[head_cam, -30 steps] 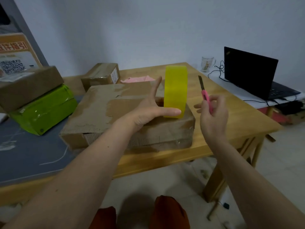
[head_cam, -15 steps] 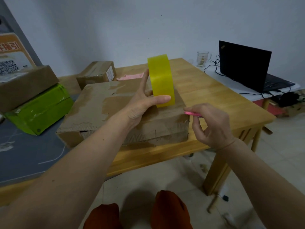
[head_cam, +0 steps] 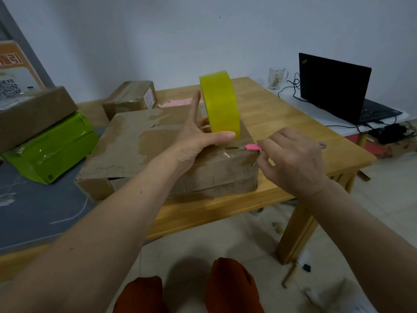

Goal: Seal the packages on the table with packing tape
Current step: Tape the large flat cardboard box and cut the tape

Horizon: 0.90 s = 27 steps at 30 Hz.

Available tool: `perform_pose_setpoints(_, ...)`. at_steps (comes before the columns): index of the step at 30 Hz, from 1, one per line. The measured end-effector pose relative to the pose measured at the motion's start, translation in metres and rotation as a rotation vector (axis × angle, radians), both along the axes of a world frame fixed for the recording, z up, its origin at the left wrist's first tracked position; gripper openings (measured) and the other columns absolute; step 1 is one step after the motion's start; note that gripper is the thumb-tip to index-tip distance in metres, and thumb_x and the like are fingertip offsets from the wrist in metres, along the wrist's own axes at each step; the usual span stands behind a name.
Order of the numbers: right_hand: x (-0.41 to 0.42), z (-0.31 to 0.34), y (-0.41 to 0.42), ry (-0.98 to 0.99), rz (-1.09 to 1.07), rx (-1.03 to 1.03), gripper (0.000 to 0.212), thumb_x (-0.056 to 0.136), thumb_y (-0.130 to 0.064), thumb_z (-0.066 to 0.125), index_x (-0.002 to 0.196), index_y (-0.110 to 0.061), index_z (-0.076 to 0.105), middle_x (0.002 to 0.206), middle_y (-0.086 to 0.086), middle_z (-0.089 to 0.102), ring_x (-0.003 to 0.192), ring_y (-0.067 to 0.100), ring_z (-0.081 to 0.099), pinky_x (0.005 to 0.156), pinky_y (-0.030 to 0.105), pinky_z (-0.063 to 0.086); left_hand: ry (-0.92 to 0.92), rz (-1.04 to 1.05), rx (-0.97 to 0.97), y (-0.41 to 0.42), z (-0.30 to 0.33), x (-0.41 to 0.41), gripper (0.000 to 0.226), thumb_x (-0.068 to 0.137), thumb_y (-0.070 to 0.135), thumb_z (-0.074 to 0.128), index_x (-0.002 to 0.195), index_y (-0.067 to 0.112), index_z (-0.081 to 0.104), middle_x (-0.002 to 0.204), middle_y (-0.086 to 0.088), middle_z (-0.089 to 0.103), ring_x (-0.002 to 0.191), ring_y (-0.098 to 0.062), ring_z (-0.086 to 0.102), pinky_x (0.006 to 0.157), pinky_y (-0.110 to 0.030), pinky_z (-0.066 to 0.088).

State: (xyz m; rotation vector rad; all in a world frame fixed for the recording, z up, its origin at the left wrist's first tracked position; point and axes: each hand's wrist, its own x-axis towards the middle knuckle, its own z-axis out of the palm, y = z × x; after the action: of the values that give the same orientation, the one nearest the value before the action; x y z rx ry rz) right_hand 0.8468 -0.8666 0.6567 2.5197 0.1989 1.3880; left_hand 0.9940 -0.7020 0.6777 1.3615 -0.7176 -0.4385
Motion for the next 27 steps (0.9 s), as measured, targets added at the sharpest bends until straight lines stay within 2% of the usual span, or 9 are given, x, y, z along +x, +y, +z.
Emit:
perform_pose_setpoints(3, 0.001, 0.001, 0.005, 0.007, -0.043, -0.031, 0.016, 0.08, -0.004, 0.057, 0.067, -0.006, 0.065, 0.062, 0.009, 0.062, 0.06, 0.028, 0.059, 0.05, 0.038, 0.045, 0.016, 0.006, -0.014, 0.001, 0.0, 0.0, 0.14, 0.037, 0.029, 0.1, 0.153, 0.034, 0.022, 0.131, -0.017, 0.059, 0.116, -0.032, 0.062, 0.099, -0.054, 0.049)
perform_pose_setpoints(5, 0.0, 0.001, 0.001, 0.008, -0.072, -0.021, 0.015, 0.08, -0.004, 0.058, 0.068, -0.006, 0.066, 0.062, 0.01, 0.062, 0.061, 0.029, 0.059, 0.05, 0.038, 0.045, 0.096, 0.023, -0.074, 0.002, 0.0, 0.001, 0.134, 0.044, 0.018, 0.097, 0.152, 0.039, 0.02, 0.131, -0.015, 0.059, 0.112, -0.03, 0.065, 0.093, -0.049, 0.053)
perform_pose_setpoints(7, -0.002, 0.003, -0.007, -0.007, -0.08, 0.024, 0.012, 0.08, -0.003, 0.059, 0.073, -0.005, 0.069, 0.063, 0.009, 0.063, 0.06, 0.029, 0.059, 0.049, 0.037, 0.045, 0.244, 0.062, -0.192, 0.005, 0.0, 0.003, 0.121, 0.057, 0.007, 0.086, 0.152, 0.04, 0.02, 0.131, -0.011, 0.059, 0.109, -0.028, 0.066, 0.084, -0.043, 0.055)
perform_pose_setpoints(10, 0.001, 0.004, -0.014, -0.004, -0.071, 0.095, 0.008, 0.08, -0.003, 0.061, 0.079, -0.004, 0.069, 0.066, 0.009, 0.063, 0.062, 0.028, 0.059, 0.049, 0.038, 0.044, 0.308, 0.073, -0.275, 0.009, 0.002, 0.006, 0.095, 0.067, 0.005, 0.074, 0.149, 0.028, 0.033, 0.131, -0.011, 0.058, 0.113, -0.032, 0.062, 0.089, -0.046, 0.053)
perform_pose_setpoints(13, 0.009, -0.004, -0.02, 0.045, -0.183, 0.28, 0.006, 0.084, -0.004, 0.06, 0.084, -0.003, 0.066, 0.069, 0.009, 0.063, 0.068, 0.028, 0.057, 0.053, 0.04, 0.045, 0.294, 0.009, -0.27, 0.01, 0.003, 0.004, 0.074, 0.072, 0.003, 0.073, 0.14, 0.018, 0.046, 0.126, -0.01, 0.061, 0.111, -0.03, 0.061, 0.095, -0.047, 0.052)
perform_pose_setpoints(17, 0.034, -0.032, -0.036, 0.276, -0.439, 0.636, 0.015, 0.097, -0.008, 0.049, 0.102, -0.003, 0.063, 0.081, 0.008, 0.058, 0.08, 0.026, 0.05, 0.062, 0.037, 0.039, 0.39, -0.025, -0.335, 0.011, 0.006, 0.003, 0.04, 0.072, 0.012, 0.071, 0.111, 0.016, 0.062, 0.102, -0.003, 0.072, 0.099, -0.022, 0.065, 0.095, -0.043, 0.053)
perform_pose_setpoints(22, 0.062, -0.065, -0.044, 0.563, -0.525, 0.766, 0.021, 0.101, -0.01, 0.046, 0.11, -0.004, 0.064, 0.106, 0.016, 0.056, 0.101, 0.032, 0.048, 0.076, 0.038, 0.04, 0.513, -0.01, -0.434, 0.013, 0.007, 0.004, 0.036, 0.073, 0.012, 0.068, 0.109, 0.014, 0.063, 0.113, -0.009, 0.069, 0.108, -0.029, 0.064, 0.094, -0.045, 0.054)
perform_pose_setpoints(25, 0.072, -0.071, -0.046, 0.64, -0.495, 0.816, 0.027, 0.099, -0.002, 0.042, 0.109, -0.003, 0.067, 0.108, 0.018, 0.053, 0.106, 0.034, 0.046, 0.085, 0.042, 0.043, 0.513, 0.004, -0.414, 0.013, 0.008, 0.003, 0.035, 0.072, 0.015, 0.068, 0.107, 0.015, 0.063, 0.109, -0.008, 0.069, 0.103, -0.026, 0.065, 0.091, -0.041, 0.056)
perform_pose_setpoints(27, 0.076, -0.071, -0.048, 0.663, -0.463, 0.854, 0.028, 0.1, -0.005, 0.043, 0.113, -0.003, 0.067, 0.111, 0.019, 0.054, 0.108, 0.036, 0.047, 0.089, 0.044, 0.044, 0.516, 0.006, -0.403, 0.013, 0.008, 0.003, 0.035, 0.072, 0.016, 0.067, 0.107, 0.015, 0.063, 0.107, -0.007, 0.069, 0.102, -0.024, 0.064, 0.091, -0.04, 0.055)
